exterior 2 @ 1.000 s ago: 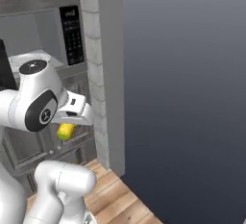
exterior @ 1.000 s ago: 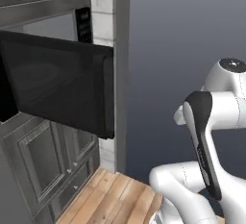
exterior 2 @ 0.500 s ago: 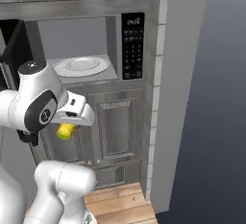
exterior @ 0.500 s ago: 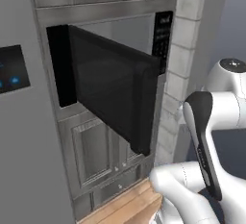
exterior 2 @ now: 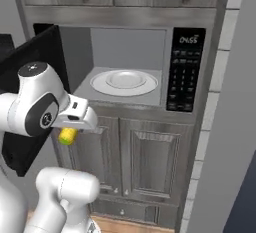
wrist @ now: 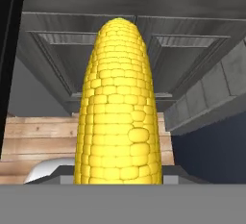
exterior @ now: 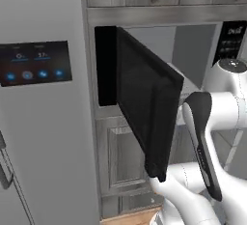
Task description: Pick the corn from the counter and place it in the microwave.
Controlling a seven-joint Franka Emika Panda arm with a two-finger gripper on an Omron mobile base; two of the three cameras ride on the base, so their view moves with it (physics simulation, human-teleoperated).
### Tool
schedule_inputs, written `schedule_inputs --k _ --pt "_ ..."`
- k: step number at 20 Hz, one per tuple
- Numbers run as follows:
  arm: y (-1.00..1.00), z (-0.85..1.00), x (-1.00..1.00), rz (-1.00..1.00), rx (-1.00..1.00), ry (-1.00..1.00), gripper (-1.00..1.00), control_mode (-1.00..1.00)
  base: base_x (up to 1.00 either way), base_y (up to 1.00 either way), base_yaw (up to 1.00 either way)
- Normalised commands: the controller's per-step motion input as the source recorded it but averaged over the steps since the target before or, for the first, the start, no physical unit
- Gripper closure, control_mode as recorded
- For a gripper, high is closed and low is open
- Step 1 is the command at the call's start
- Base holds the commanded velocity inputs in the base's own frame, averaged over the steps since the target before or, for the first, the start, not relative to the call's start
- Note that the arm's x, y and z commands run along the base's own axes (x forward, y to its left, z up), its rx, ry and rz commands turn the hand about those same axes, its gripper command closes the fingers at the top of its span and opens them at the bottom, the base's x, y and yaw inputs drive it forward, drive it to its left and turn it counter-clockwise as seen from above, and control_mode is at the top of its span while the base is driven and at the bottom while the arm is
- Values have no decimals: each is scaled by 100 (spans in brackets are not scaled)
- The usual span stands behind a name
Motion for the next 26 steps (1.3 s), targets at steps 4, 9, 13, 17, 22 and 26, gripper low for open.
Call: schedule_inputs --k 4,9,13,17,22,26 --pt "0 0 0 0 0 0 100 100 48 -47 44" --pt "0 0 0 0 0 0 100 100 62 -47 30" --pt "0 0 0 0 0 0 100 100 42 -75 15" --pt "0 0 0 0 0 0 100 100 34 -37 3" --pt "0 0 0 0 0 0 100 100 -1 -8 5" --pt "27 0 13 2 0 -27 100 -100 0 2 2"
